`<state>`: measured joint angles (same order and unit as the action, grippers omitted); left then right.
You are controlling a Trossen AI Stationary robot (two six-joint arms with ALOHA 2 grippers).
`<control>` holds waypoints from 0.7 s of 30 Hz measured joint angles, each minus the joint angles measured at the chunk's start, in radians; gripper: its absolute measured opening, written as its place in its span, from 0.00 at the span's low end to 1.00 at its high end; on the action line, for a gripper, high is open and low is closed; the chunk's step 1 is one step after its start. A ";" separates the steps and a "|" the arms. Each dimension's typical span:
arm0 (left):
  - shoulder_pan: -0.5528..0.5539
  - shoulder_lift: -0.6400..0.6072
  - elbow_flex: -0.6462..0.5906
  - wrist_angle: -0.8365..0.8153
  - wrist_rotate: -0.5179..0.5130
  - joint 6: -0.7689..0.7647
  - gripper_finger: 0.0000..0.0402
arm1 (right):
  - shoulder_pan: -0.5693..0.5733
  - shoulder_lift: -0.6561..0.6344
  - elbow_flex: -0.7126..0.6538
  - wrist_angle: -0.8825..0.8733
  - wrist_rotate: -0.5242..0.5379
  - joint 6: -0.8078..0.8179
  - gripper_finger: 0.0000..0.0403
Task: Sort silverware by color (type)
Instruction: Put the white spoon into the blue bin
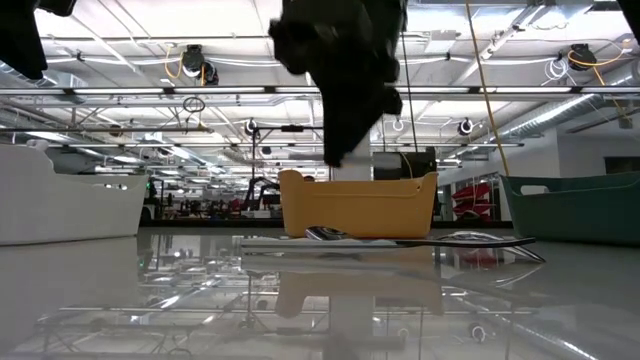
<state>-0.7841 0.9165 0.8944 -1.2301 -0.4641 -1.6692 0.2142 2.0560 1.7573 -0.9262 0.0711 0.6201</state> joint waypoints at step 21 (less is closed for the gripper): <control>0.000 0.000 0.000 0.005 0.000 0.012 0.17 | 0.005 -0.003 0.400 -0.277 0.005 0.085 0.05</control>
<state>-0.7841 0.9165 0.8944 -1.2249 -0.4641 -1.6573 0.2191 2.0529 2.1576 -1.2028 0.0761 0.7051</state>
